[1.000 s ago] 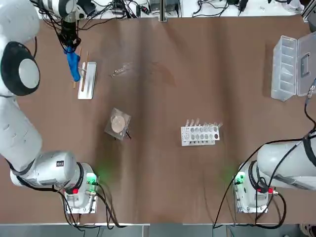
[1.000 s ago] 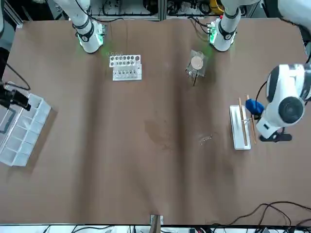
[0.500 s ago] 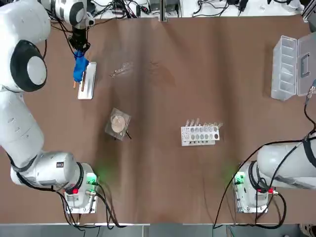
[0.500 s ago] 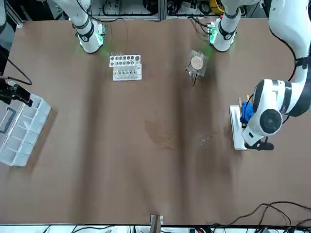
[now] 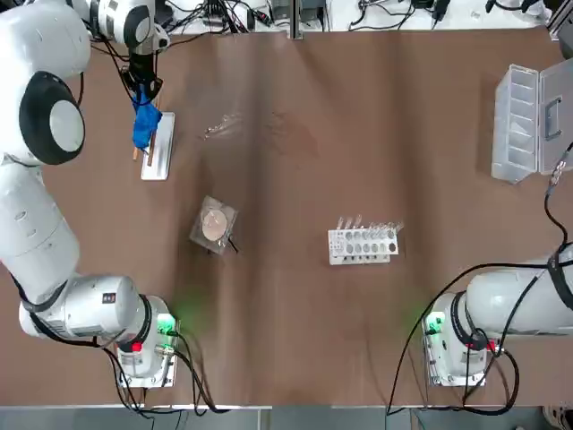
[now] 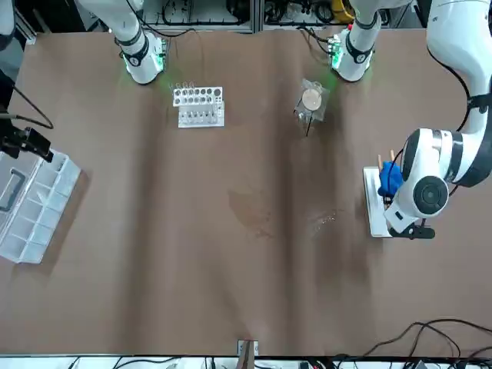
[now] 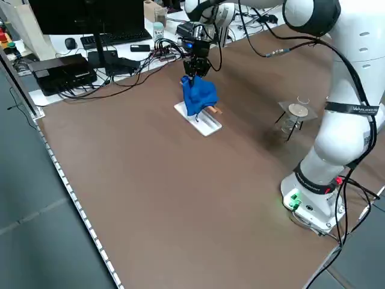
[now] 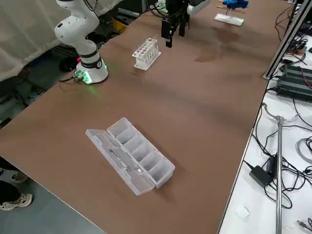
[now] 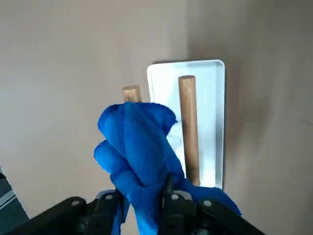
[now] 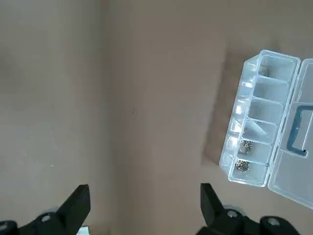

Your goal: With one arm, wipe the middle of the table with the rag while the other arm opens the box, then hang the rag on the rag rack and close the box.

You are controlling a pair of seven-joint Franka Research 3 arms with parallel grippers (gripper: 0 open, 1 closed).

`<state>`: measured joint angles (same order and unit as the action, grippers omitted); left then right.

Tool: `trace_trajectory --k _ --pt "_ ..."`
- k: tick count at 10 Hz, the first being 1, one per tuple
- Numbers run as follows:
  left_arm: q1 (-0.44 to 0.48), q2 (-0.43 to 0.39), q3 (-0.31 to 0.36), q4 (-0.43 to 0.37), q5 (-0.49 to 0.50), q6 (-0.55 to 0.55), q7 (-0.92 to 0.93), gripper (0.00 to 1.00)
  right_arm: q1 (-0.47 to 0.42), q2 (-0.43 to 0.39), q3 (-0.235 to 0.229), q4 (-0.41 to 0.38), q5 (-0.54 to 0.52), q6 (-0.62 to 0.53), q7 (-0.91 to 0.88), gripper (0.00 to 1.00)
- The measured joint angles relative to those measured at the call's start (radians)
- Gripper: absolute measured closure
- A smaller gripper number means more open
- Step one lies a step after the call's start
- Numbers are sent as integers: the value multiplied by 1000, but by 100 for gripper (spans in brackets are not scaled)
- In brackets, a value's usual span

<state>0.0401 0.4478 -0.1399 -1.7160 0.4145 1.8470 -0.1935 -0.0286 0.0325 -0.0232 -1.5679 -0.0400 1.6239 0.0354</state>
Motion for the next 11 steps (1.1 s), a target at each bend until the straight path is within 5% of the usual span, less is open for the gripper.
trace_trajectory --k 4,8,11 --pt "11 0 0 0 0 0 3 59 1 -4 0 -1 0 -11 0 0" --pt "11 0 -2 6 0 19 3 7 10 -4 0 -3 0 -12 0 0" --pt "11 0 -3 13 0 25 1 5 11 -4 0 -4 0 -13 0 0"
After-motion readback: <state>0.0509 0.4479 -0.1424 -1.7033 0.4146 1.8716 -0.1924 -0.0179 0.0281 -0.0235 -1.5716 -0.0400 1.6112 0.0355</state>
